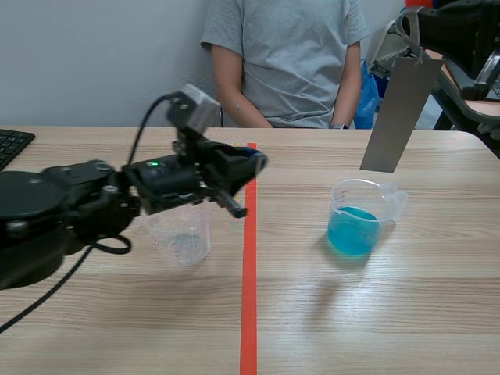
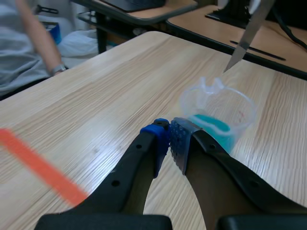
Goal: Do the redox reaction experiment.
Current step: 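Point at the plate with the left hand, then lower the plate into the blue solution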
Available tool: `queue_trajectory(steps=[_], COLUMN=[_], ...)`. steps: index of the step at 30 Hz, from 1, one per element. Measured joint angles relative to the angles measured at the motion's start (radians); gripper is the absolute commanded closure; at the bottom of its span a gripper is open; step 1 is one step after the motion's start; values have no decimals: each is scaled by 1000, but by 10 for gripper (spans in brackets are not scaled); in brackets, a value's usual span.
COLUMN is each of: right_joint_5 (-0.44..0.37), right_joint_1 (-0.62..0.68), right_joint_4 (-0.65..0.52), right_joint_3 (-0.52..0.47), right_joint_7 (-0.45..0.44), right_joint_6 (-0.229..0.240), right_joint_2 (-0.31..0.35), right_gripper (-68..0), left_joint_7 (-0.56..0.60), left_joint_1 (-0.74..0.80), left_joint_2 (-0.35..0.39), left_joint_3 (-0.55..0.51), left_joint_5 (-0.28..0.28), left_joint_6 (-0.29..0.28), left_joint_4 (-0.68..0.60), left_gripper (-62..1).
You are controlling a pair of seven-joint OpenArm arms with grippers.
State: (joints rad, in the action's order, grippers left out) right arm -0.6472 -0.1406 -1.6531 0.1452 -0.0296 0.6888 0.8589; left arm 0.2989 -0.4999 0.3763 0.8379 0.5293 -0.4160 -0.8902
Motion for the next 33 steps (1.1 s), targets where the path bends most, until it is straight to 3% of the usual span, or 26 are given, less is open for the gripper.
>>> queue_trajectory(steps=[3,8,14,18,23,31,33], right_joint_5=[0,0,0,0,0,13,38], right_joint_1=[0,0,0,0,0,0,0], right_joint_4=[0,0,0,0,0,0,7], right_joint_3=[0,0,0,0,0,0,0], right_joint_7=[0,0,0,0,0,0,0], right_joint_6=[0,0,0,0,0,0,0], right_joint_2=[0,0,0,0,0,-9,-33], right_gripper=[-13,-13,-13,-13,-13,-13,-13], left_joint_7=[-1,0,1,-3,-38,-124,-134], left_joint_1=[114,360,727,945,1154,1282,1292], left_joint_2=[159,363,492,484,414,276,244], left_joint_3=[-92,-284,-555,-713,-864,-961,-966], left_joint_5=[0,-1,0,-1,-6,-40,-80], left_joint_6=[8,41,83,86,88,95,95], left_joint_4=[-163,-364,-450,-448,-438,-433,-433], left_gripper=[-51,-51,-51,-51,-51,-51,-51])
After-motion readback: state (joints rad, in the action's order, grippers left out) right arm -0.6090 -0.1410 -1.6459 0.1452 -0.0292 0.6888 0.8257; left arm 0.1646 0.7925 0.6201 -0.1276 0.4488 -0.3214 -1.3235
